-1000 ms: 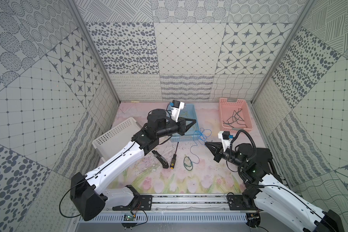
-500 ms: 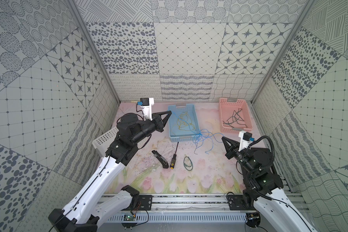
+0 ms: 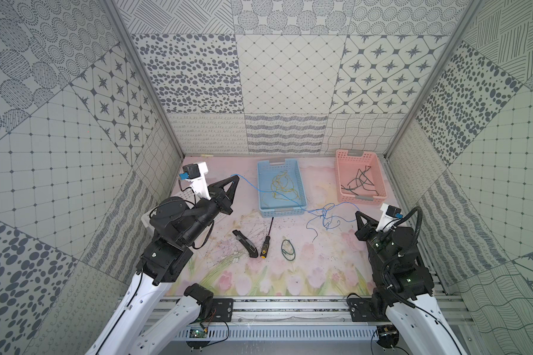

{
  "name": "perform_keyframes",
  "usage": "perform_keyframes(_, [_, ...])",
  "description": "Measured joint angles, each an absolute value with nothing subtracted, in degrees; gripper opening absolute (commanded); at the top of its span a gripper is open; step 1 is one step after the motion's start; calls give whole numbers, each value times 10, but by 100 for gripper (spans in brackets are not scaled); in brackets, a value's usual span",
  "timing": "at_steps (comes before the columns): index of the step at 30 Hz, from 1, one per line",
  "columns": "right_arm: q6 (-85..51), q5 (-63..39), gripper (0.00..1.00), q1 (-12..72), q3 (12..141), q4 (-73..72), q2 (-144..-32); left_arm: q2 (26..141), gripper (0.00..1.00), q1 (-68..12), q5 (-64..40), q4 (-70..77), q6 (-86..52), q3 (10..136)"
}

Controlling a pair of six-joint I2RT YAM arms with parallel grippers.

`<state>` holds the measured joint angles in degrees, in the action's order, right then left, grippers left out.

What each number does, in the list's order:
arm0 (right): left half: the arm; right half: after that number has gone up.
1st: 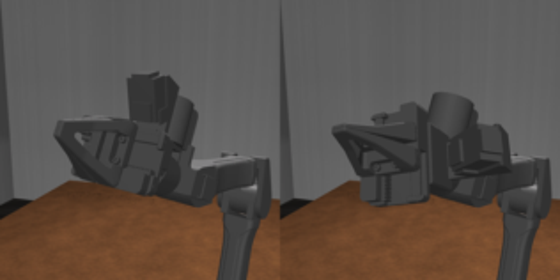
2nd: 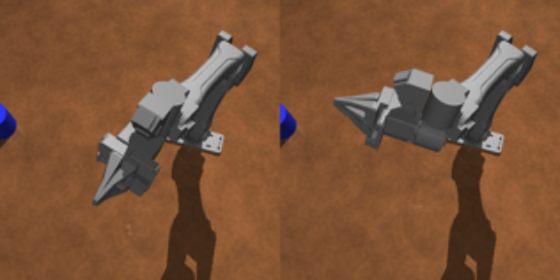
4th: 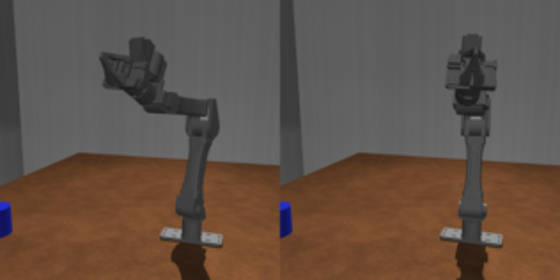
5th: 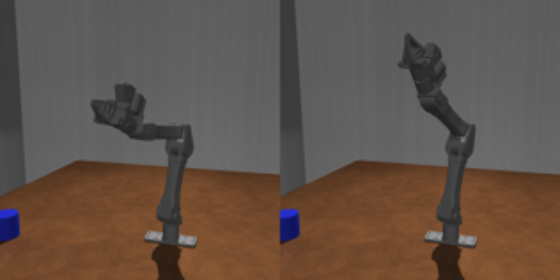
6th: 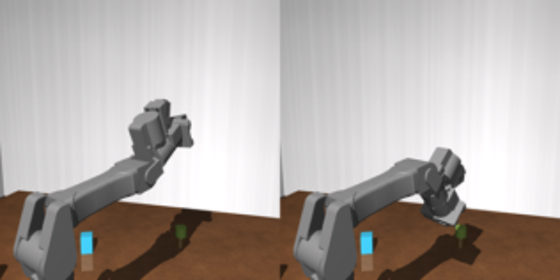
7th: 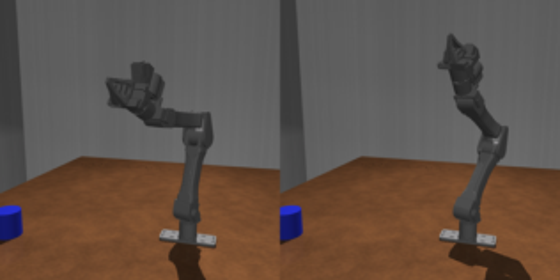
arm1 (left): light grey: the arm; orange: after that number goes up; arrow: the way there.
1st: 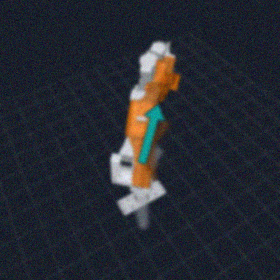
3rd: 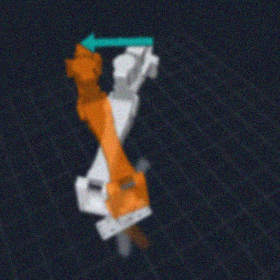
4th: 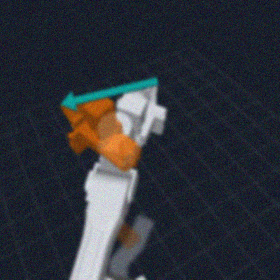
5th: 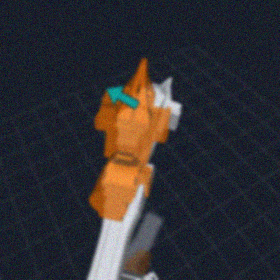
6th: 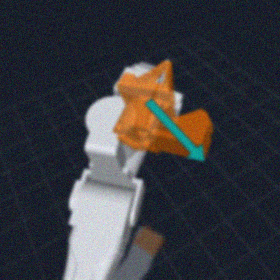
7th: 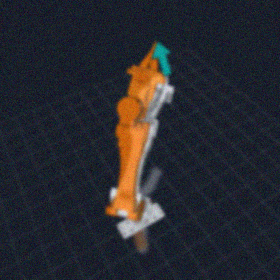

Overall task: Untangle and sort cables by color
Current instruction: Untie the cable.

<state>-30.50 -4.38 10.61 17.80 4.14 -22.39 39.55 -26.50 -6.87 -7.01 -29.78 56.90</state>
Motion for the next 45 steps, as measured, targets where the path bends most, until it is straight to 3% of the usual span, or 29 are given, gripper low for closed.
perform_keyframes(11, [-341, -1, 0, 62, 178, 80, -225, 326, 0, -265, 86, -105, -266, 615])
perform_keyframes(30, [-361, -11, 0, 8, 175, 101, -230, 331, 0, -265, 168, -161, -214, 756])
perform_keyframes(33, [-360, -90, 10, 6, 165, 43, -277, 345, 0, -265, 150, -169, -214, 781])
perform_keyframes(37, [-351, -227, 16, 30, 162, -58, -388, 410, 0, -265, 58, -176, -229, 816])
perform_keyframes(45, [-279, -298, 66, 164, 173, -97, -401, 563, 0, -274, -180, -175, -284, 821])
